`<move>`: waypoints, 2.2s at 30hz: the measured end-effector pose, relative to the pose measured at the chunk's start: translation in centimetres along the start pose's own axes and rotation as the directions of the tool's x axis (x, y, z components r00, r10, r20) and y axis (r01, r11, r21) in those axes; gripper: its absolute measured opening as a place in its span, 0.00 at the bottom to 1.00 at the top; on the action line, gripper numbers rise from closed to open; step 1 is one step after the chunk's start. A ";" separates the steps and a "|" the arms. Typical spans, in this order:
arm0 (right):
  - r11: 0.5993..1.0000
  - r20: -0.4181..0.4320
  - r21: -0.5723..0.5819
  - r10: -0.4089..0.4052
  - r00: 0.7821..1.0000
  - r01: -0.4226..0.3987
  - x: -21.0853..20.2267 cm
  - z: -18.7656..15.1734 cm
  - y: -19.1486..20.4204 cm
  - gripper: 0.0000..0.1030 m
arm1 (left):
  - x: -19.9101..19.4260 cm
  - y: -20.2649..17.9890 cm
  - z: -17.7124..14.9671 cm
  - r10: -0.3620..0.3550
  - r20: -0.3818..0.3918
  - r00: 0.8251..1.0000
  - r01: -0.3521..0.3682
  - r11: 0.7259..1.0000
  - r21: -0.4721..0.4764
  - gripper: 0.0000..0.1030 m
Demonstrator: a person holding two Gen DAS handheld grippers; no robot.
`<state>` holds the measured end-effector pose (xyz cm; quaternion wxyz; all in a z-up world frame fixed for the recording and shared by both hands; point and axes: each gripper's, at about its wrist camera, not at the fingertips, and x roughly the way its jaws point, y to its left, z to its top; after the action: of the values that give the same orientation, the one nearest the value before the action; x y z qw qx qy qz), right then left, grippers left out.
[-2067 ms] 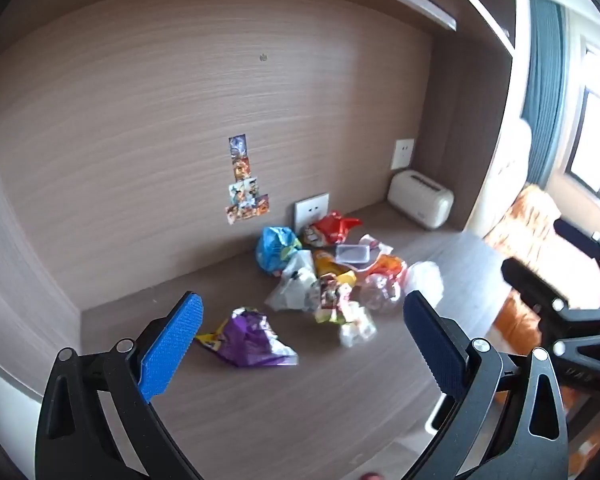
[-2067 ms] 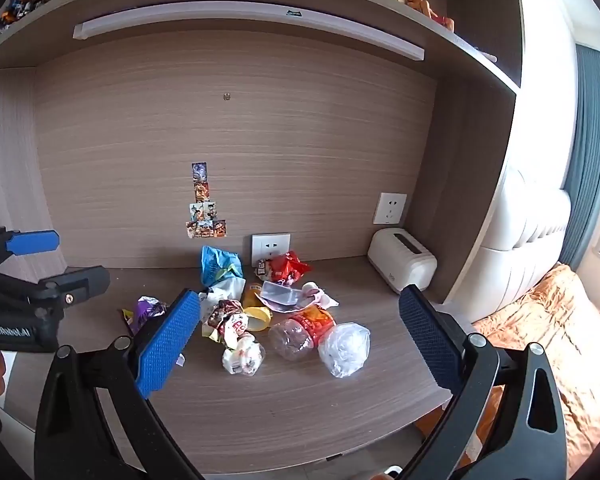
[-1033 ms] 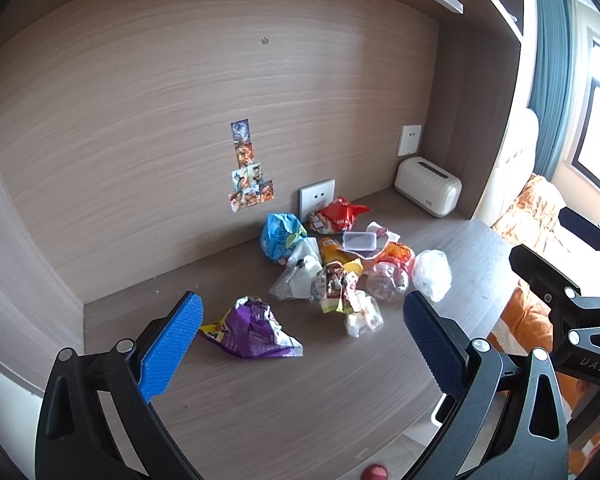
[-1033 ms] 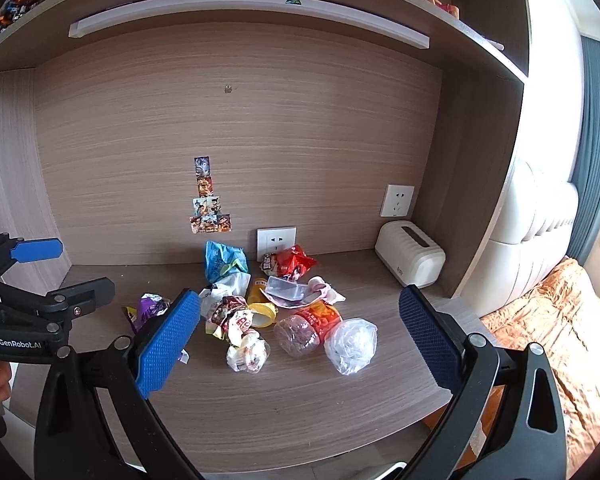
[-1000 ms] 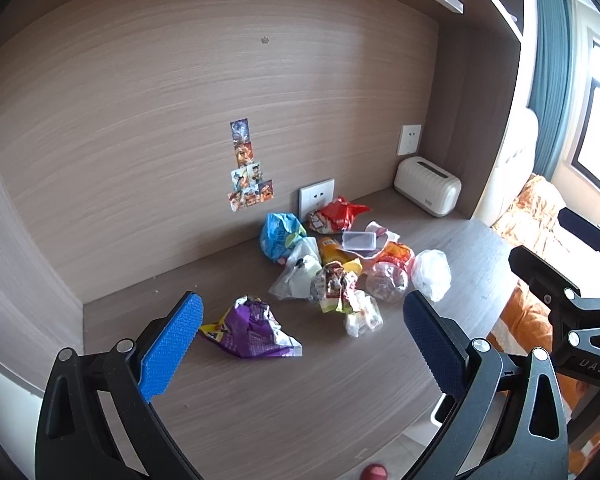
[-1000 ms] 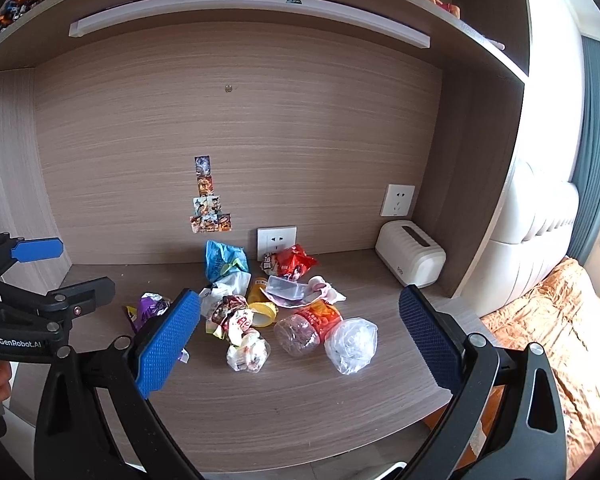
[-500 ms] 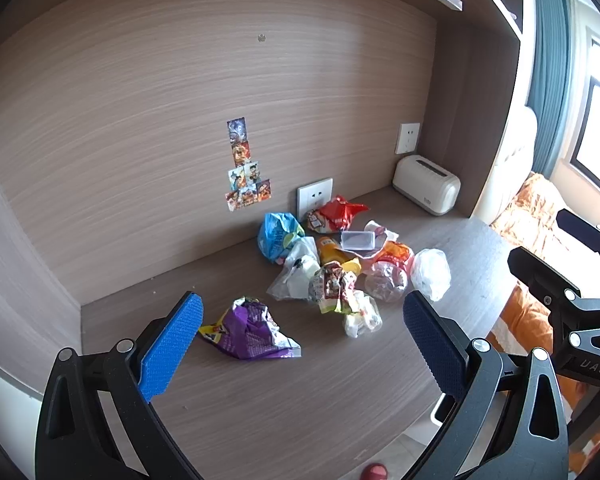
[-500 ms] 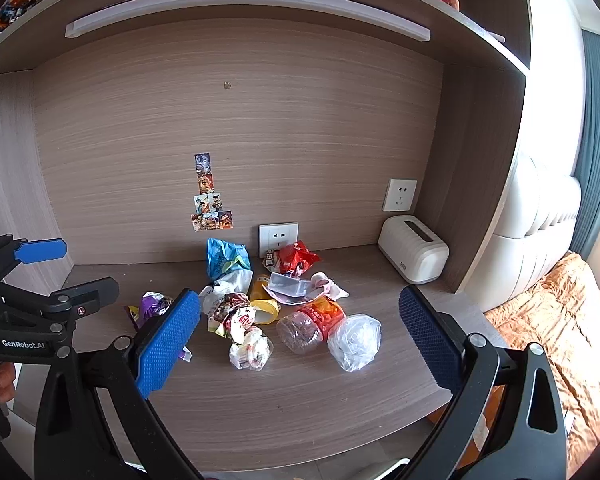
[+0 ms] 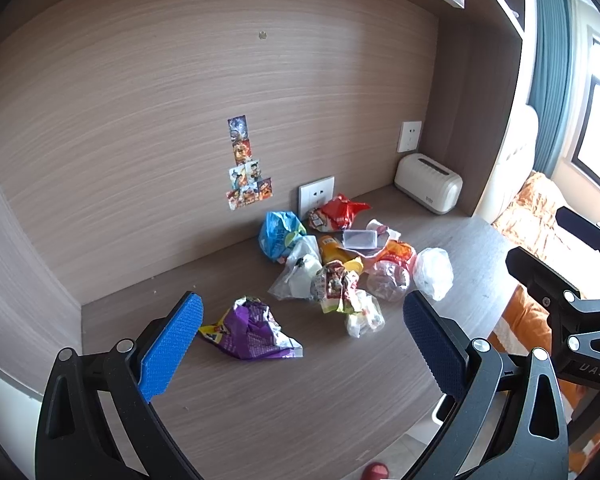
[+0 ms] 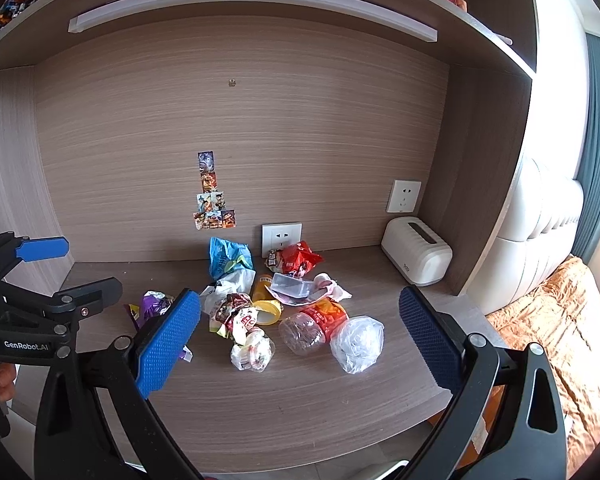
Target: Collect trash
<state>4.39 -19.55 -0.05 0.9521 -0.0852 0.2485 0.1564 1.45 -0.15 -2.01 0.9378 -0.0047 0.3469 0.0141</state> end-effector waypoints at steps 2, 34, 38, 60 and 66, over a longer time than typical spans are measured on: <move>1.000 -0.001 -0.001 0.001 1.000 -0.001 0.1 0.0 0.1 0.96 | 0.0 0.0 0.0 -0.001 -0.001 1.000 0.001 1.000 0.000 0.96; 0.995 -0.173 -0.017 0.093 0.981 -0.097 13.4 -2.5 6.1 0.96 | 12.4 7.1 -3.9 0.001 -0.176 0.984 -0.007 0.999 -0.031 0.96; 0.997 -0.222 -0.003 0.069 0.973 -0.071 17.2 -3.8 6.9 0.96 | 16.2 7.6 -4.9 -0.006 -0.208 0.978 0.007 1.000 0.003 0.96; 0.998 -0.259 0.048 0.044 0.965 -0.033 22.8 -5.5 8.6 0.36 | 23.3 9.4 -6.1 -0.149 -0.180 0.972 0.162 0.985 0.059 0.38; 0.998 -0.168 0.059 0.036 0.985 -0.026 19.0 -2.8 8.3 0.36 | 19.6 9.8 -4.6 -0.133 -0.107 0.985 0.142 0.987 0.074 0.37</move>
<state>16.03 -7.63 -12.70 0.9271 -0.0673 0.3339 0.1562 13.01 10.06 -18.20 0.9171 0.0090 0.3933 -0.0651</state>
